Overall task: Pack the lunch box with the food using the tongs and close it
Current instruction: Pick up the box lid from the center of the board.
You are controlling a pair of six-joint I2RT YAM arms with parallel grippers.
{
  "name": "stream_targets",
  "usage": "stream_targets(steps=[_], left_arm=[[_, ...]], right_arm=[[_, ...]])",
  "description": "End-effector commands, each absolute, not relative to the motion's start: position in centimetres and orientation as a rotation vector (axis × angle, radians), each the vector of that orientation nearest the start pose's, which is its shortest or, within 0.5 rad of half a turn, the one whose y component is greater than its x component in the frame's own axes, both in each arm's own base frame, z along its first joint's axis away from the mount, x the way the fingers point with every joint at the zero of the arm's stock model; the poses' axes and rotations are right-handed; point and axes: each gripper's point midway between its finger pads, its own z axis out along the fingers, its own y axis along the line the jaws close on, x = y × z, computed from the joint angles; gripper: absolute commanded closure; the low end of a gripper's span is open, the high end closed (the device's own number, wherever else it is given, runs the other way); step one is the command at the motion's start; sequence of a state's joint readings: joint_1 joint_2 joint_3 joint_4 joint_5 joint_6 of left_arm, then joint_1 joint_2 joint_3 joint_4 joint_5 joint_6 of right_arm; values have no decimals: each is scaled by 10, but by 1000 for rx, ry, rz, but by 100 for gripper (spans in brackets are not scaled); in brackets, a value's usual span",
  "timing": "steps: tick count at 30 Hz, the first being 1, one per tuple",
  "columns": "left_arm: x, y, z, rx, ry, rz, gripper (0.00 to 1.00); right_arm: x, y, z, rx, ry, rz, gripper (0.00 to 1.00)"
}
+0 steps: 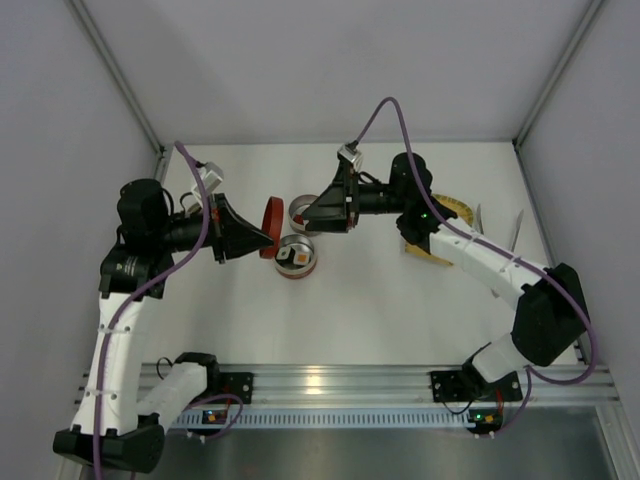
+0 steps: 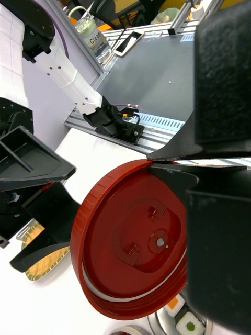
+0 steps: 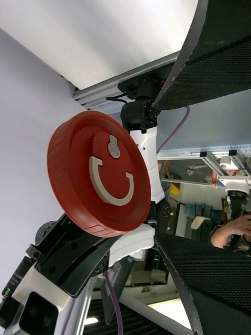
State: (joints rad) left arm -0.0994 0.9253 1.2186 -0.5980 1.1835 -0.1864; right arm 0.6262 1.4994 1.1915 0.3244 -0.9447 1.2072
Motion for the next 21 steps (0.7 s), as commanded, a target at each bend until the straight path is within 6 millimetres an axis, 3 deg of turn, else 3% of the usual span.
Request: stream_targets(steps=[1, 12, 21], left_arm=[[178, -185, 385, 783, 1637, -1267, 100], [175, -185, 383, 795, 1625, -1260, 100], [177, -184, 381, 791, 1623, -1233, 100]], right_arm=[[214, 378, 370, -460, 1911, 2071, 1], [208, 391, 376, -467, 1889, 2148, 1], [219, 398, 375, -392, 1914, 2187, 1]])
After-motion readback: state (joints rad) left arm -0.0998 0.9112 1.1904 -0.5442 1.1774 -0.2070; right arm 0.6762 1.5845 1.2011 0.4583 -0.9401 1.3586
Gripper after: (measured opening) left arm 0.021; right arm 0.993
